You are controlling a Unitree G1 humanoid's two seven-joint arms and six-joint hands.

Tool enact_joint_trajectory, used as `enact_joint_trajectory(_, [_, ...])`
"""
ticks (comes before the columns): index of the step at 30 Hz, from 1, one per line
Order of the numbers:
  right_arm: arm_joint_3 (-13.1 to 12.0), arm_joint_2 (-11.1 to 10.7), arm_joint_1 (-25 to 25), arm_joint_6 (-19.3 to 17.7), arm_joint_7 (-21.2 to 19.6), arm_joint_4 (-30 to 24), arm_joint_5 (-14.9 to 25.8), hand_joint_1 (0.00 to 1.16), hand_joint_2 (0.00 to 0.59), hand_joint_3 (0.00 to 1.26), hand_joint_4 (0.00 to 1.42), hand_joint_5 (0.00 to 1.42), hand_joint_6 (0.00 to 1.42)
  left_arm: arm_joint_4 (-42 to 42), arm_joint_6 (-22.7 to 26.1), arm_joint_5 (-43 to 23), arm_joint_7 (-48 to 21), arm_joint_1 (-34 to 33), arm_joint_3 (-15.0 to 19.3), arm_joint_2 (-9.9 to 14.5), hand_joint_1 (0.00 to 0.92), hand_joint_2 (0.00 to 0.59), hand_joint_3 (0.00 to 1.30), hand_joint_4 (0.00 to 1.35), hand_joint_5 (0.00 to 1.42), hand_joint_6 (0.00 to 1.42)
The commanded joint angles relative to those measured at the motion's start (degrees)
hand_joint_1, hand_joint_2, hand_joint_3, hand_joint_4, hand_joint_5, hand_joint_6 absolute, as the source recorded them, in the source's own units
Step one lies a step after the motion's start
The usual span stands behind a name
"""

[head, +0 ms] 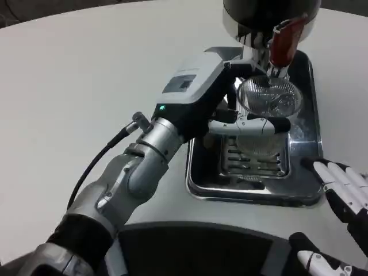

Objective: Grasp the cup under the faucet to collect the drink, then remove the cup.

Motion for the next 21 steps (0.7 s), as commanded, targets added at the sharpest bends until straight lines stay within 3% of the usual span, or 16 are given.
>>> enact_joint_trajectory(1, [0.1, 0.1, 0.2, 0.2, 0.5, 0.2, 0.7, 0.26, 0.429, 0.03, 0.00, 0.00, 0.00, -1.3, -0.4, -0.1, -0.7, 0.9, 0.0, 0.8, 0.216, 0.059, 0.50, 0.38, 0.71, 1.17])
enact_joint_trajectory(5, [0.2, 0.1, -0.1, 0.3, 0.6, 0.2, 0.8, 0.27, 0.429, 0.03, 0.00, 0.00, 0.00, -1.9, -0.8, -0.2, -0.9, 1.0, 0.2, 1.1, 0.206, 0.062, 0.48, 0.35, 0.67, 1.13])
enact_joint_trajectory(8, [0.2, 0.1, -0.2, 0.4, 0.6, 0.2, 0.8, 0.27, 0.429, 0.03, 0.00, 0.00, 0.00, -2.2, -0.9, -0.5, -1.2, 1.1, 0.3, 1.2, 0.200, 0.056, 0.44, 0.25, 0.56, 1.05])
enact_joint_trajectory(13, [0.5, 0.1, -0.4, 0.6, 0.7, 0.3, 0.8, 0.27, 0.434, 0.03, 0.00, 0.00, 0.00, -2.8, -1.9, -1.3, -2.0, 1.4, 0.7, 1.4, 0.158, 0.047, 0.29, 0.17, 0.42, 0.86])
enact_joint_trajectory(21, [0.7, 0.2, -0.3, 0.9, 0.7, 0.5, 0.8, 0.28, 0.437, 0.03, 0.00, 0.00, 0.00, -4.3, -2.9, -2.0, -2.1, 2.4, 1.5, 1.5, 0.115, 0.036, 0.20, 0.13, 0.38, 0.81])
